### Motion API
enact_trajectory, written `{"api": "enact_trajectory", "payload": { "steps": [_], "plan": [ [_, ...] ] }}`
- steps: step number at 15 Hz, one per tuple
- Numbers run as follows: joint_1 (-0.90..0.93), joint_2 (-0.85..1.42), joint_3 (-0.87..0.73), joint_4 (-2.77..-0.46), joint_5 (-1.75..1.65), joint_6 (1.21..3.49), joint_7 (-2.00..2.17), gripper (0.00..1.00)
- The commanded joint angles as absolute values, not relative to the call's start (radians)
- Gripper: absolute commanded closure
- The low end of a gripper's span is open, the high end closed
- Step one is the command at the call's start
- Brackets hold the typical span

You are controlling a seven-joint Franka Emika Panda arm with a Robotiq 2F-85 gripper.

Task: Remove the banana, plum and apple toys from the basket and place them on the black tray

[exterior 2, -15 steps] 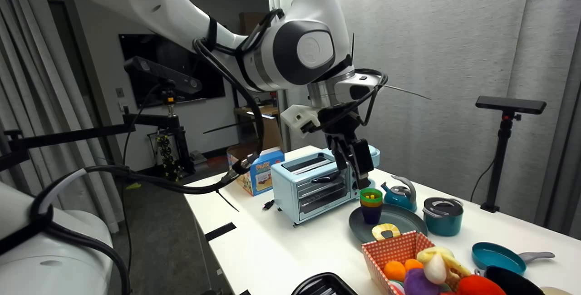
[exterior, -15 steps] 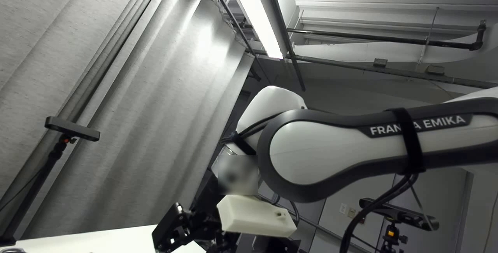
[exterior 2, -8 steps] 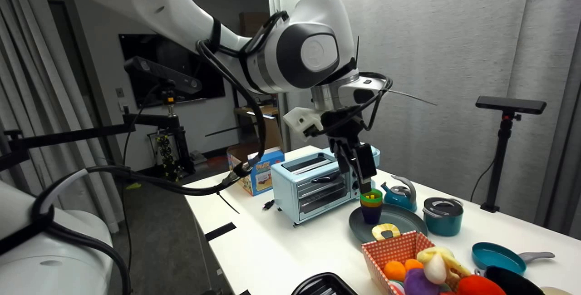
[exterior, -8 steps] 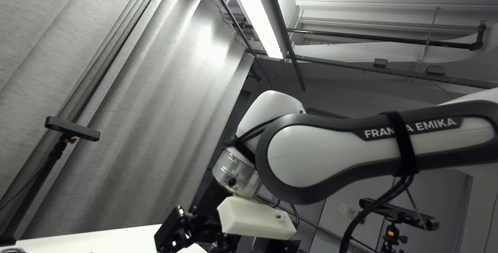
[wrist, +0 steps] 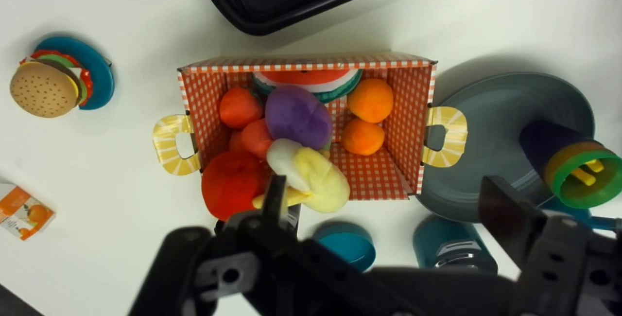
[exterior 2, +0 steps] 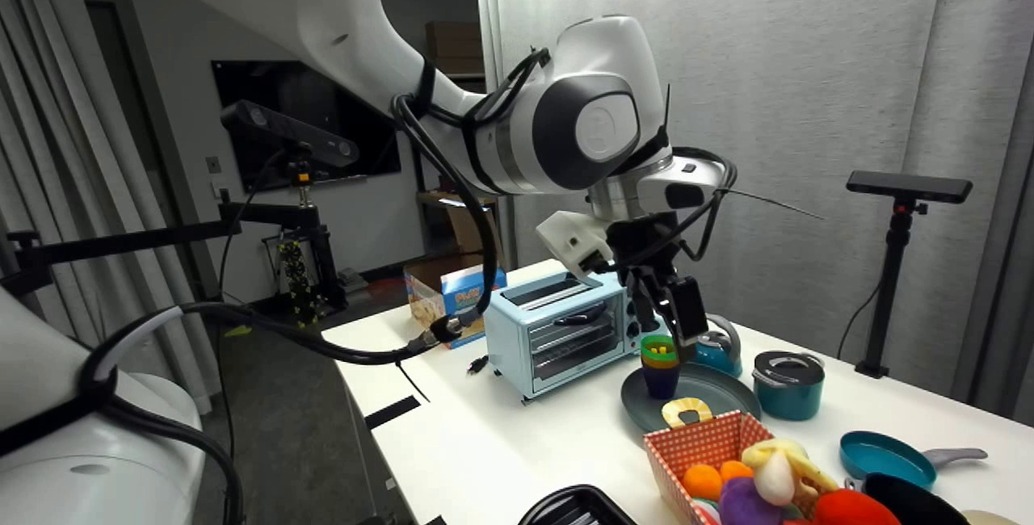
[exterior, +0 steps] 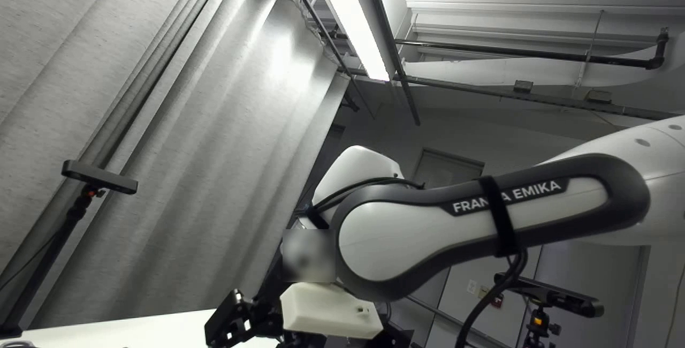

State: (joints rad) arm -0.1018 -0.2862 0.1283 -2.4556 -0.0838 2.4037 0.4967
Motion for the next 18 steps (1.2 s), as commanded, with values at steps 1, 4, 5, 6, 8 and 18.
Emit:
{"api": "enact_trajectory", "payload": {
  "steps": [1, 4, 5, 6, 8, 18],
  "plan": [
    [-0.124, -0.185, 0.106, -2.382, -0.129, 2.457, 0.529, 0.0],
    [-0.124, -0.112, 0.077, -2.32, -0.127, 2.46, 0.527, 0.0],
    [-0.12, -0.089, 0.069, -2.297, -0.129, 2.456, 0.529, 0.0],
    [-0.116, -0.064, 0.06, -2.274, -0.131, 2.452, 0.529, 0.0],
    [-0.107, -0.016, 0.044, -2.227, -0.132, 2.441, 0.529, 0.0],
    [-0.058, 0.202, -0.032, -2.063, -0.105, 2.406, 0.502, 0.0]
  ]
}}
